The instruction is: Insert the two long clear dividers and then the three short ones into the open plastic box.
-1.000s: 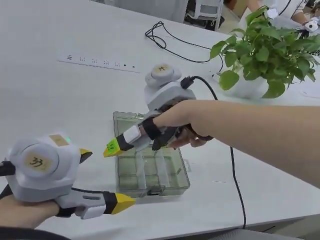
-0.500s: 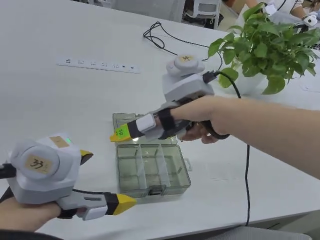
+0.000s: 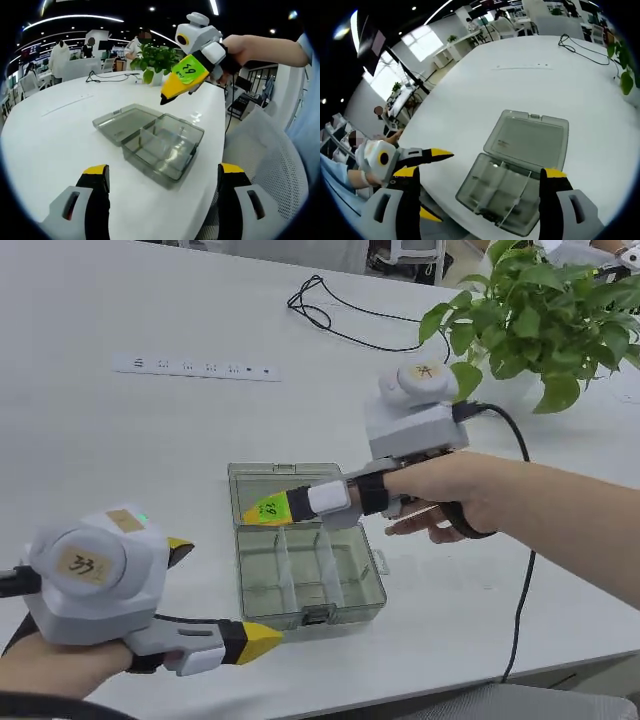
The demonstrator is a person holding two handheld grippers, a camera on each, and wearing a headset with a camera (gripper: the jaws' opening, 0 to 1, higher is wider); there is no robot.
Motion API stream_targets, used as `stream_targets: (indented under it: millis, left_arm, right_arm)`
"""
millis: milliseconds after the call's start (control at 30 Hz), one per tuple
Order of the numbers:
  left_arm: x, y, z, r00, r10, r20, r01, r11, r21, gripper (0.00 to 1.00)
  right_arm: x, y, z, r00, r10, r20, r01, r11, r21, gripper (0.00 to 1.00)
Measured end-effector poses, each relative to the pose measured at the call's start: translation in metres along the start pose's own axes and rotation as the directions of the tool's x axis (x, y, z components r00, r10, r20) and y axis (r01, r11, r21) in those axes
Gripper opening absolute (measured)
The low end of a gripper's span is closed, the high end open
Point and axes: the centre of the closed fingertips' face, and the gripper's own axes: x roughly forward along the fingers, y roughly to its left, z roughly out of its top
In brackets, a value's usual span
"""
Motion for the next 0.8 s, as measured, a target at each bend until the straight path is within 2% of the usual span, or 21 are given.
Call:
stream_targets:
  millis: [33,67,100,167,200,267,333,367,433,467,500,567,600,633,667,700,733,800]
  left_arm:
    - [0.000,0.000,0.001,1.0000,0.002,0.001,-0.002,1.000,-0.001,0.91]
    - [0.000,0.000,0.001,1.0000,0.006,0.001,-0.006,1.000,-0.003,0.91]
    - [0.000,0.000,0.002,1.0000,0.009,0.001,-0.009,1.000,-0.002,0.91]
    - [0.000,0.000,0.002,0.9999,0.014,-0.001,-0.014,1.000,-0.003,0.91]
    - [0.000,0.000,0.003,0.9998,0.017,-0.001,-0.017,1.000,-0.002,0.91]
    - [0.001,0.000,0.004,0.9998,0.022,-0.002,-0.022,1.000,-0.003,0.91]
    - [0.001,-0.001,0.005,0.9997,0.026,-0.001,-0.026,1.000,-0.003,0.91]
    - [0.002,-0.001,0.005,0.9995,0.030,-0.003,-0.030,1.000,-0.003,0.91]
    - [0.002,-0.001,0.007,0.9994,0.036,0.000,-0.036,0.999,-0.006,0.91]
    - [0.002,0.000,0.007,0.9992,0.040,0.001,-0.040,0.999,-0.008,0.91]
    - [0.002,-0.001,0.008,0.9991,0.042,0.004,-0.042,0.999,-0.008,0.91]
    - [0.002,-0.001,0.009,0.9987,0.050,0.006,-0.050,0.999,-0.008,0.91]
    - [0.002,0.000,0.010,0.9985,0.054,0.008,-0.054,0.998,-0.010,0.91]
    - [0.001,0.000,0.011,0.9983,0.058,0.010,-0.058,0.998,-0.013,0.91]
    - [0.001,0.001,0.011,0.9979,0.065,0.011,-0.065,0.998,-0.015,0.91]
    - [0.001,0.002,0.011,0.9975,0.070,0.013,-0.069,0.997,-0.015,0.91]
    - [0.001,0.002,0.011,0.9973,0.072,0.012,-0.072,0.997,-0.018,0.91]
    - [0.000,0.002,0.012,0.9963,0.084,0.015,-0.084,0.996,-0.020,0.91]
  right_arm:
    - [-0.001,0.000,0.003,0.9995,0.009,0.029,-0.008,1.000,-0.020,1.00]
    - [-0.004,0.002,0.010,0.9964,0.031,0.079,-0.024,0.996,-0.088,1.00]
    - [-0.006,-0.004,0.007,0.9975,0.011,0.070,-0.002,0.993,-0.116,1.00]
    - [-0.008,-0.010,0.008,0.9948,0.011,0.101,0.007,0.984,-0.176,1.00]
    - [-0.010,-0.011,0.001,0.9965,0.005,0.083,0.008,0.986,-0.164,1.00]
    - [-0.013,-0.013,0.001,0.9937,0.016,0.111,0.001,0.987,-0.158,1.00]
    - [-0.017,-0.014,0.006,0.9863,0.039,0.160,-0.013,0.987,-0.158,1.00]
    - [-0.018,-0.017,0.003,0.9876,0.031,0.154,-0.008,0.989,-0.148,1.00]
    - [-0.023,-0.014,0.000,0.9825,0.044,0.181,-0.013,0.986,-0.167,1.00]
    - [-0.025,-0.016,-0.006,0.9844,0.037,0.172,-0.009,0.987,-0.161,1.00]
    - [-0.027,-0.016,-0.006,0.9807,0.047,0.190,-0.013,0.984,-0.177,1.00]
    - [-0.032,-0.021,-0.011,0.9784,0.052,0.200,-0.016,0.985,-0.174,1.00]
    - [-0.035,-0.024,-0.009,0.9713,0.062,0.230,-0.016,0.981,-0.194,1.00]
    - [-0.039,-0.030,-0.013,0.9730,0.053,0.225,-0.012,0.983,-0.183,1.00]
    - [-0.041,-0.033,-0.013,0.9703,0.053,0.236,-0.008,0.982,-0.188,1.00]
    - [-0.044,-0.040,-0.010,0.9617,0.044,0.271,0.014,0.978,-0.208,1.00]
    - [-0.045,-0.045,-0.015,0.9657,0.040,0.256,0.012,0.980,-0.199,1.00]
    - [-0.050,-0.047,-0.019,0.9605,0.045,0.274,0.012,0.979,-0.206,1.00]
